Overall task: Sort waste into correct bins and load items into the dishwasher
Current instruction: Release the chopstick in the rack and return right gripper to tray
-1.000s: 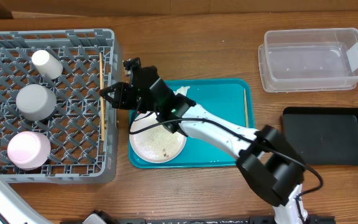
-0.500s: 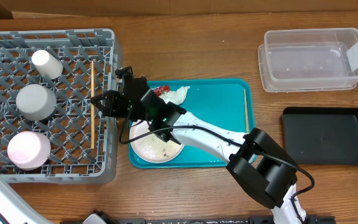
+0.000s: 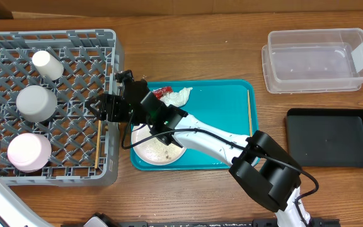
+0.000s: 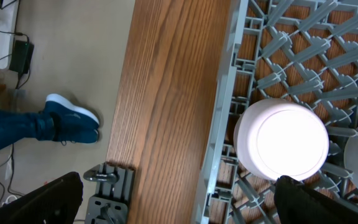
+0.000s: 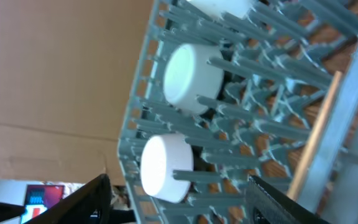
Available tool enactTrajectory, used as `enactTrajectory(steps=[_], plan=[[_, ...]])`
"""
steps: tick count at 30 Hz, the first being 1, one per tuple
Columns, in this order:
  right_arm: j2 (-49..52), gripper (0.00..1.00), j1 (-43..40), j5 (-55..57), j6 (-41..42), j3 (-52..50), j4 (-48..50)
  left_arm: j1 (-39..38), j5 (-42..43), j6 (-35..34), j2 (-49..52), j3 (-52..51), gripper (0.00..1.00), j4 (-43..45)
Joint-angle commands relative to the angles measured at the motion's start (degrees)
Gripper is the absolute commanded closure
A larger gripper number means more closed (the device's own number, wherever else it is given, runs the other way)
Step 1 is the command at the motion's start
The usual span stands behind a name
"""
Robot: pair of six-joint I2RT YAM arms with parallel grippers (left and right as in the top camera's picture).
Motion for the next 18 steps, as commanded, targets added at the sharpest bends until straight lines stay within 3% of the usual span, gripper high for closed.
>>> enactTrajectory(steps=[1,5,12,18], plan=[[-2.8,0.3,-2.6,-0.3,-4.8,1.8,-4.6,0.3,-0.1,-1.2,0.2,0.2,0.0,0.1],[-7.9,0.3,-7.0,4.0,-11.1,4.5,-18.6,0.3,-0.1,-1.2,0.2,0.2,0.0,0.1],[-18.1,0.27,-18.2,17.9,-25.8,12.3,-54.5,0.3,-0.1,-1.2,0.2,0.2,0.0,0.1],[-19.1,0.24,-28.6,18.0,-38.4,12.6,-72.4,0.3,-0.1,-1.2,0.2,0.2,0.0,0.1]])
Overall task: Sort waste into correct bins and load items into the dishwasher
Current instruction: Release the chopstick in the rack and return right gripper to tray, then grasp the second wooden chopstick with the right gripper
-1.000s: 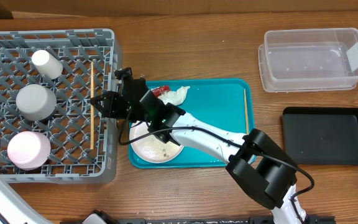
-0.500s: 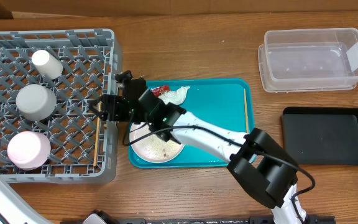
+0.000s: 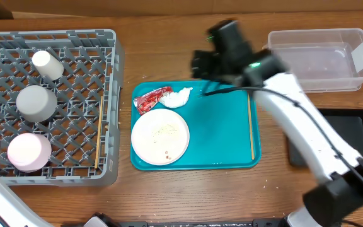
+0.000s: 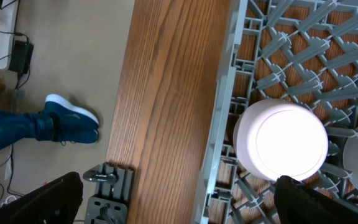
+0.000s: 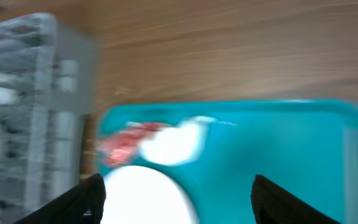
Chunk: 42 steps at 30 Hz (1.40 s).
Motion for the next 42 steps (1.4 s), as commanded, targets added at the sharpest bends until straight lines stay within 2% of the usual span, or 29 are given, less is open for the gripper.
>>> enactTrajectory(steps=[1,3,7,9,16,27,36,42], plan=[[1.5,0.24,-3.6,2.9,-10.4,-0.8,-6.1,0.3,-0.1,-1.2,0.2,0.2,0.0,-0.1],[2.8,0.25,-5.5,4.4,-10.4,-2.3,-9.2,0.3,-0.1,-1.2,0.2,0.2,0.0,-0.1],[4.9,0.49,-7.1,4.9,-11.2,-7.4,-9.1,0.3,-0.1,-1.2,0.2,0.2,0.0,-0.1],[6.1,0.53,-7.2,6.6,-11.2,-11.0,-8.0,0.3,-0.1,-1.2,0.2,0.2,0.0,-0.1],[7.1,0.53,-7.2,9.6,-11.2,-20.9,-2.6,0.3,-0.1,-1.2,0.2,0.2,0.0,-0.1],[7.1,0.52,-7.2,11.9,-11.3,-29.8,6.0,0.3,-0.1,-1.2,0.2,0.2,0.0,-0.1],[7.1,0.52,-7.2,11.7,-11.5,-31.5,8.8,0.3,-0.1,-1.2,0.2,0.2,0.0,-0.1],[7.1,0.49,-8.8,10.8,-13.2,-31.5,8.8,0.3,-0.1,-1.2,0.2,0.2,0.0,-0.1]])
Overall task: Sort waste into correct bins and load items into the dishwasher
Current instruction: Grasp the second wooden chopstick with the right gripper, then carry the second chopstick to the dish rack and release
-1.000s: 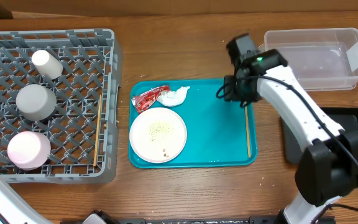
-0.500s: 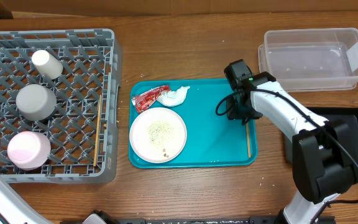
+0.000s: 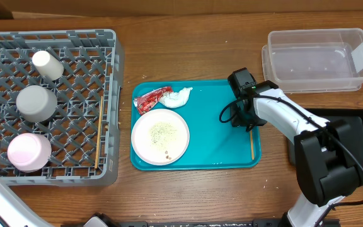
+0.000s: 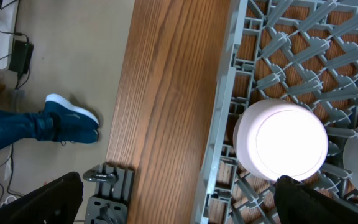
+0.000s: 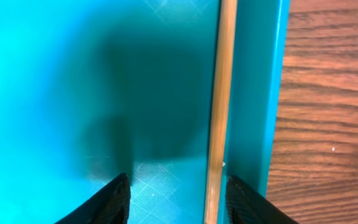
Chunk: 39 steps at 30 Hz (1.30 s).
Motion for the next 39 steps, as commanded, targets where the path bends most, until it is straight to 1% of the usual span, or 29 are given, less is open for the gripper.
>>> enactTrajectory(steps=[1,3,5,6,9,13,17,20,21,22,23,25,29,33,35,36,37,39], plan=[[-0.3,0.49,-2.2,-0.9,-0.9,-0.2,0.3,0.3,-0.1,-1.2,0.2,0.2,0.0,-0.1],[-0.3,0.49,-4.1,-5.2,-2.9,-0.2,0.5,0.3,-0.1,-1.2,0.2,0.2,0.0,-0.1],[-0.3,0.53,-6.9,-12.3,-6.7,-0.2,1.2,0.3,-0.1,-1.2,0.2,0.2,0.0,-0.1],[-0.3,0.53,-7.9,-13.7,-7.2,-0.2,1.3,0.3,-0.1,-1.2,0.2,0.2,0.0,-0.1],[-0.3,0.54,-9.7,-14.3,-7.2,-0.2,1.1,0.3,-0.1,-1.2,0.2,0.2,0.0,-0.1],[-0.3,0.55,-9.8,-14.2,-7.2,-0.9,1.4,0.3,-0.1,-1.2,0.2,0.2,0.0,-0.1],[-0.3,0.58,-9.6,-14.1,-6.9,-4.0,4.4,0.3,-0.1,-1.2,0.2,0.2,0.0,-0.1],[-0.3,0.68,-9.6,-14.0,-5.1,-5.8,6.5,0.3,-0.1,-1.2,0.2,0.2,0.0,-0.1],[-0.3,0.76,-9.6,-14.1,-4.3,-5.8,6.6,0.3,-0.1,-1.2,0.2,0.2,0.0,-0.1],[-0.3,0.87,-9.6,-14.0,-3.0,-5.6,6.6,0.3,-0.1,-1.2,0.2,0.2,0.0,-0.1],[-0.3,0.95,-9.6,-14.0,-1.7,-5.3,6.4,0.3,-0.1,-1.2,0.2,0.2,0.0,-0.1],[-0.3,0.96,-9.6,-14.3,0.5,-4.4,5.8,0.3,-0.1,-1.2,0.2,0.2,0.0,-0.1],[-0.5,0.96,-9.6,-18.0,1.7,0.6,1.9,0.3,-0.1,-1.2,0.2,0.2,0.0,-0.1],[-0.8,0.96,-9.6,-24.3,1.7,10.6,-4.5,0.3,-0.1,-1.2,0.2,0.2,0.0,-0.1],[-0.8,0.96,-9.4,-34.1,1.7,16.6,-5.8,0.3,-0.1,-1.2,0.2,0.2,0.0,-0.1],[-0.8,0.96,-9.1,-38.0,1.7,18.4,-5.6,0.3,-0.1,-1.2,0.2,0.2,0.0,-0.1],[-0.8,0.96,-8.2,-44.7,1.7,21.3,-4.2,0.3,-0.1,-1.2,0.2,0.2,0.0,-0.1],[-0.8,0.96,-6.0,-49.5,4.2,24.5,-0.7,0.3,-0.1,-1.2,0.2,0.2,0.0,-0.1]])
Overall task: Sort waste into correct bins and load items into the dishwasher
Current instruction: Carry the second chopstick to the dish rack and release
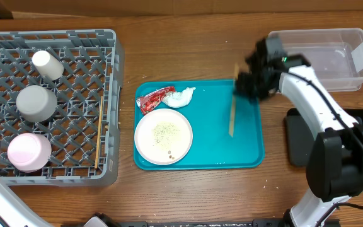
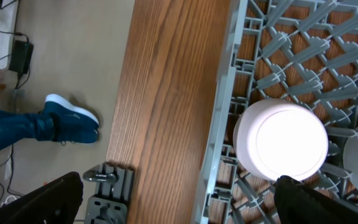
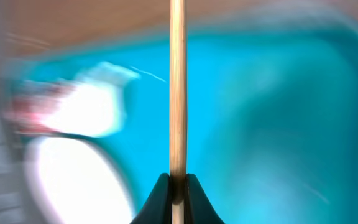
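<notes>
My right gripper [image 1: 255, 81] hangs over the far right part of the teal tray [image 1: 200, 161], shut on a wooden chopstick [image 1: 232, 113] that points toward the tray's middle. In the right wrist view the chopstick [image 3: 177, 87] runs straight up from the closed gripper [image 3: 178, 186]. On the tray lie a white plate [image 1: 163, 136] with crumbs, a red wrapper [image 1: 151, 99] and a crumpled white napkin [image 1: 181, 96]. The grey dish rack [image 1: 109, 75] on the left holds another chopstick [image 1: 99, 142]. My left gripper [image 2: 179, 204] is open beside the rack's near left corner, next to a pink cup [image 2: 281, 140].
A clear plastic bin [image 1: 320, 60] stands at the back right, and a black tray [image 1: 333, 135] lies in front of it. The rack also carries a small white cup [image 1: 46, 64], a grey cup [image 1: 36, 103] and the pink cup [image 1: 28, 152].
My right gripper was open, down at the chopstick along the tray's right edge. It is now shut on that chopstick and raised over the tray's far right. The left arm has not moved.
First my right gripper was open at the rack's right side, where one chopstick lay. Then it was over the table beyond the tray's far edge. Then it stood low at the second chopstick on the tray's right edge, and now holds it lifted.
</notes>
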Available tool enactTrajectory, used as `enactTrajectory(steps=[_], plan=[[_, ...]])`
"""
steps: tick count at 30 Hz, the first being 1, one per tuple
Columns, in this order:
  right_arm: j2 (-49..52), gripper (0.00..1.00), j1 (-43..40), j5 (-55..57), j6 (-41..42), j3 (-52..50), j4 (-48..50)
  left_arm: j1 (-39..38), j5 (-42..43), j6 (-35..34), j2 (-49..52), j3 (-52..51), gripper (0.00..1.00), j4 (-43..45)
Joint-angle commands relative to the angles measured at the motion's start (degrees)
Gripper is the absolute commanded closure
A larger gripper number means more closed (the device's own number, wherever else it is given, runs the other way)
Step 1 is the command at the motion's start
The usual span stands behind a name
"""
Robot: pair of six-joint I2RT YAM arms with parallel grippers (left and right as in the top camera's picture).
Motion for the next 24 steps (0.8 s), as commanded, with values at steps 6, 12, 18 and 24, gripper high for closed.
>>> enactTrajectory(steps=[6,12,18,24], plan=[[0.2,0.96,15.3,-3.8,17.4,7.1,19.2,0.3,-0.1,-1.2,0.2,0.2,0.0,-0.1],[7.5,0.96,29.8,4.0,27.4,7.1,33.8,0.3,-0.1,-1.2,0.2,0.2,0.0,-0.1],[15.7,0.96,38.4,-3.2,41.4,7.1,52.7,0.3,-0.1,-1.2,0.2,0.2,0.0,-0.1],[16.4,0.96,41.7,-1.6,42.1,7.1,55.1,0.3,-0.1,-1.2,0.2,0.2,0.0,-0.1]])
